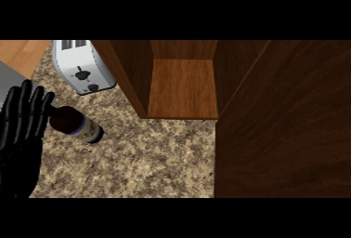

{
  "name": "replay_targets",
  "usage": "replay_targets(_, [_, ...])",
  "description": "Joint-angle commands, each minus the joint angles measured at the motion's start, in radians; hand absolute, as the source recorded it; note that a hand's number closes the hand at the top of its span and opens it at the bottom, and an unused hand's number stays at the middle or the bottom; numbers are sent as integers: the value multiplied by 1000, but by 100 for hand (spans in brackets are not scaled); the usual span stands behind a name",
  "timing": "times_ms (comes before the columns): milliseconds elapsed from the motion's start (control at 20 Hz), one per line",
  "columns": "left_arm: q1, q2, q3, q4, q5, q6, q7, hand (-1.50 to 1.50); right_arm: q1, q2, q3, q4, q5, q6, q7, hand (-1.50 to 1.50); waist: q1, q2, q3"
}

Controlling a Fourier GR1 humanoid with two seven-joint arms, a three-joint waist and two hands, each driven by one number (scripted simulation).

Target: Pick up the wine, place it into the cabinet and close the cabinet

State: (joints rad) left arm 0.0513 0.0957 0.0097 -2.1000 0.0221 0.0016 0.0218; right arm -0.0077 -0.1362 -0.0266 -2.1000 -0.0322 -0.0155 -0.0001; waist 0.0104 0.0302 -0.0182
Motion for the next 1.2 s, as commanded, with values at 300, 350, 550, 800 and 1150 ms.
replay_targets(300, [-148,-90,45,53,53,106,78,-150,171,5,191,-107,-82,161,39,-150,-25,-33,18])
replay_targets(350, [-200,-91,42,108,40,147,81,-150,135,-20,154,-144,-123,162,105,-150,-33,-29,17])
replay_targets(550, [-244,-94,-32,74,19,237,157,-150,229,-33,157,-265,-181,182,160,-150,-24,-33,19])
replay_targets(800, [-358,-95,-96,130,-55,321,192,-150,134,-3,164,-306,-173,124,290,-150,-15,-31,18])
replay_targets(1150, [-382,-95,-177,23,-143,406,325,-150,70,-7,156,-448,-169,58,476,-150,-13,-32,18])
